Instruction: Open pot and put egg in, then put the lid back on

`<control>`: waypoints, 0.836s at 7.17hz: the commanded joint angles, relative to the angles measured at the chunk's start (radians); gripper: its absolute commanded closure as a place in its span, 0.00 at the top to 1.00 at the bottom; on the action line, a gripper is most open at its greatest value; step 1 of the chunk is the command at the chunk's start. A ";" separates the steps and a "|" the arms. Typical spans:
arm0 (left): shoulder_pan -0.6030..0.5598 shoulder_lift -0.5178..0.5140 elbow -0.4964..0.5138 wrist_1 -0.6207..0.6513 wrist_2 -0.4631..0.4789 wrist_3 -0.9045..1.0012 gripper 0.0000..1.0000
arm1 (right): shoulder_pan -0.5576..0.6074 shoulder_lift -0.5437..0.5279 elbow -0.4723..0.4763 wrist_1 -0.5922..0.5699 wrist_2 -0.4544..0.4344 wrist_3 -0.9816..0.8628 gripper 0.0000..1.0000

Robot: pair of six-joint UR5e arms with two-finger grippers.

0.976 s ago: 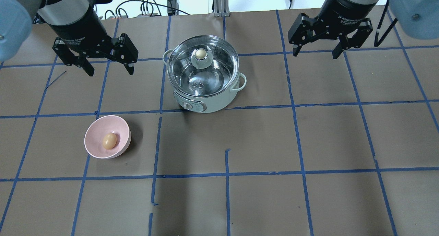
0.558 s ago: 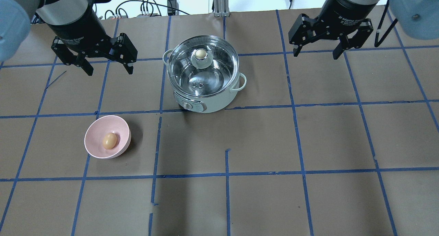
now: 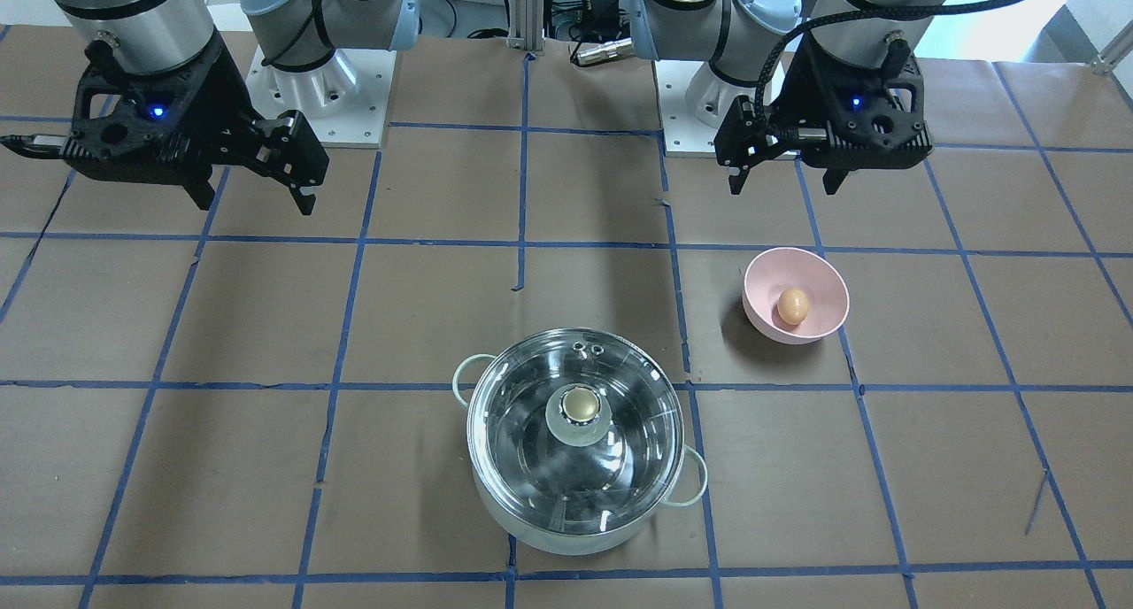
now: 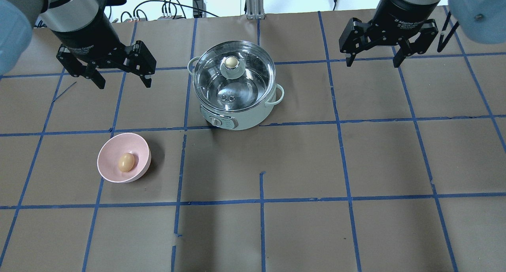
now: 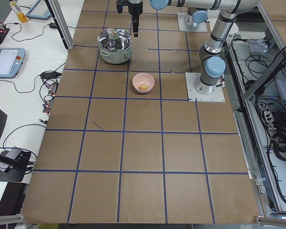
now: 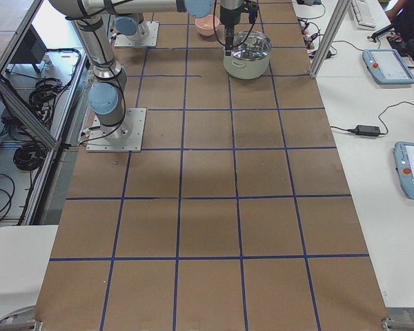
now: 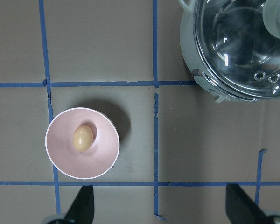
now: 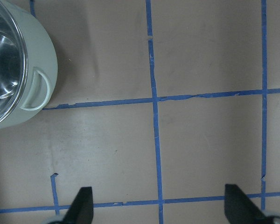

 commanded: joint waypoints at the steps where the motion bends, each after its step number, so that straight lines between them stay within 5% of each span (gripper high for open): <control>1: 0.003 0.056 -0.013 -0.031 0.009 0.001 1.00 | 0.003 0.002 0.001 0.002 -0.023 0.003 1.00; 3: -0.004 0.084 -0.004 -0.121 0.015 -0.005 1.00 | 0.003 0.004 -0.001 0.005 -0.017 0.001 1.00; 6: -0.007 0.085 -0.059 -0.007 0.011 -0.046 1.00 | 0.005 0.002 0.005 0.005 -0.022 0.001 1.00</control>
